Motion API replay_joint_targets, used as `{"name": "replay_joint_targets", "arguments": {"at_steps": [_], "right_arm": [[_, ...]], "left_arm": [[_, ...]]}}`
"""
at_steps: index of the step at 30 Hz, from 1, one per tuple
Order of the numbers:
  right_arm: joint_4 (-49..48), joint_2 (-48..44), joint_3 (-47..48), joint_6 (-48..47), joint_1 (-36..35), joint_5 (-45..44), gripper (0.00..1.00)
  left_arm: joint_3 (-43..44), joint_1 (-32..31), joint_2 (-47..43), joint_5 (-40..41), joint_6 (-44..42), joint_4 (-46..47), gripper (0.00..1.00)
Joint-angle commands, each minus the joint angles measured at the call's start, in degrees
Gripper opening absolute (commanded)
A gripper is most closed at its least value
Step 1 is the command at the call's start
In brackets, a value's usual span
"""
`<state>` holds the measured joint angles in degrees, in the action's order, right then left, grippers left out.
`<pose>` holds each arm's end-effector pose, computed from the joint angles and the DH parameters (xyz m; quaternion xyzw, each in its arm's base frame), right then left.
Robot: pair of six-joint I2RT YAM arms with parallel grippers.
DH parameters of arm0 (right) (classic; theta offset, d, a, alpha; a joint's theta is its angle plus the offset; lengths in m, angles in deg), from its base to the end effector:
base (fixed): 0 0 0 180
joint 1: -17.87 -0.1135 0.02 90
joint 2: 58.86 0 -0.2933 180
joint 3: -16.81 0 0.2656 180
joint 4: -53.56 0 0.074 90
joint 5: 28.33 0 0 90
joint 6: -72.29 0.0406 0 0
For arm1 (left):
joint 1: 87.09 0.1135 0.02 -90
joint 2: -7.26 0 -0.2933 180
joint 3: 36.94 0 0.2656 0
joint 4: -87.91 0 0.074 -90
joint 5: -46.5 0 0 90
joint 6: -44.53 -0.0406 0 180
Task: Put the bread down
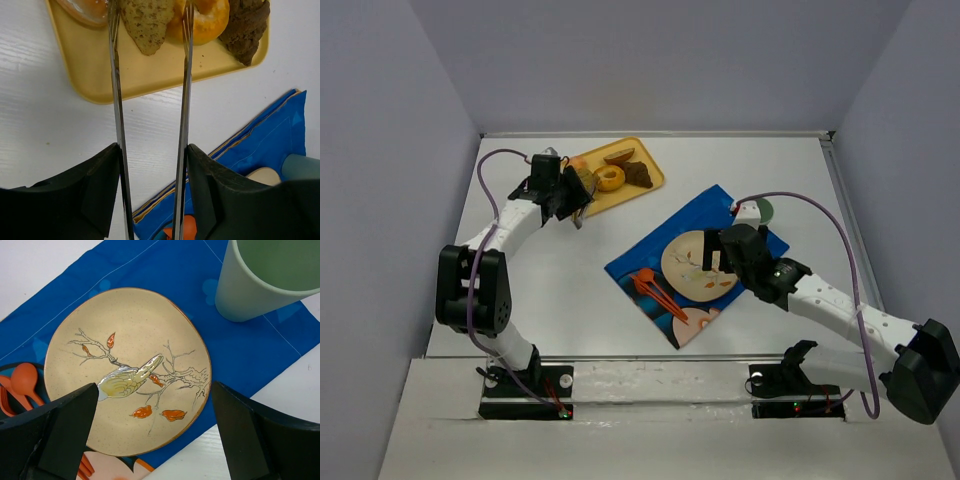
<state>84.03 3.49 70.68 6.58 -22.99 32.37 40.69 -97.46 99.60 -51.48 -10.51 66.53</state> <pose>0.1882 0.1365 0.2654 -0.0180 0.8797 0.0321 0.4742 0.3739 -0.0742 0.2718 -0.1585 0.8755 -0.2315 0.3934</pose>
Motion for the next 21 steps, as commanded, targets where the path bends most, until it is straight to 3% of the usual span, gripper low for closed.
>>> {"name": "replay_joint_targets", "arguments": {"at_steps": [1,7,13,21], "right_arm": [[-3.0,-0.5,2.8,-0.5,0.9,-0.4,1.0],[-3.0,-0.7,2.5,-0.5,0.9,-0.5,1.0],[-3.1,-1.3,2.2,-0.2,0.9,-0.5,1.0],[-3.2,-2.5,1.5,-0.1,0.9,-0.8,1.0]], "left_arm": [[3.4,0.4,1.4,-1.4,-1.0,1.2,0.64],[3.4,0.4,1.7,-1.3,-1.1,1.2,0.56],[2.4,0.4,0.0,-0.4,-1.3,0.9,0.24],[2.3,0.4,-1.2,0.7,-1.6,0.1,0.11]]}}
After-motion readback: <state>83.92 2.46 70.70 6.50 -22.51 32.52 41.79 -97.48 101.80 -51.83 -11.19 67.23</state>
